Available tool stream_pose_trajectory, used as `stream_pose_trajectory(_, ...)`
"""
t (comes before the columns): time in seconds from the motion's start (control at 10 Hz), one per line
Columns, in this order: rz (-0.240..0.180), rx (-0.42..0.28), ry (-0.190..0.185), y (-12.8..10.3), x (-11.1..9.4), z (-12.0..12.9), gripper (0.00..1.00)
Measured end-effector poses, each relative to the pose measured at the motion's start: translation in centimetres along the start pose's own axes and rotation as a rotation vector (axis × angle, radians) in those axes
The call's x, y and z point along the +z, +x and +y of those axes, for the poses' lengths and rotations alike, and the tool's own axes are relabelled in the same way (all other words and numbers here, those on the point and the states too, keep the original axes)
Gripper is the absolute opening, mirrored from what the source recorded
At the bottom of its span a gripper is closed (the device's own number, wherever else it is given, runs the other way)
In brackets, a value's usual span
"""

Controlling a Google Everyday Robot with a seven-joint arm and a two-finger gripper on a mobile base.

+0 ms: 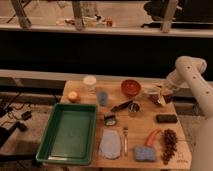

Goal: Place banana in purple bowl

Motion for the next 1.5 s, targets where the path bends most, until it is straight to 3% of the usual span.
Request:
stream_pose_trajectory(0.2, -0.023, 0.051, -0.005, 1.3, 0.1, -0.8, 0.00)
stream_pose_trajectory(0.4, -0.070, 0.080, -0.028, 1.0, 1.3, -0.6, 0.00)
stream_pose_trajectory(0.7, -0.113, 0.087, -0.068, 0.0, 3.1, 1.3, 0.00)
stream_pose_trajectory(1.0, -0.121, 0.068, -0.069, -0.7, 3.5, 1.7, 0.05)
stream_pose_trajectory(1.2, -0.121, 0.067, -0.069, -0.7, 3.5, 1.7, 0.16)
stream_pose_trajectory(1.5, -0.121, 0.067, -0.069, -0.7, 3.5, 1.7, 0.47)
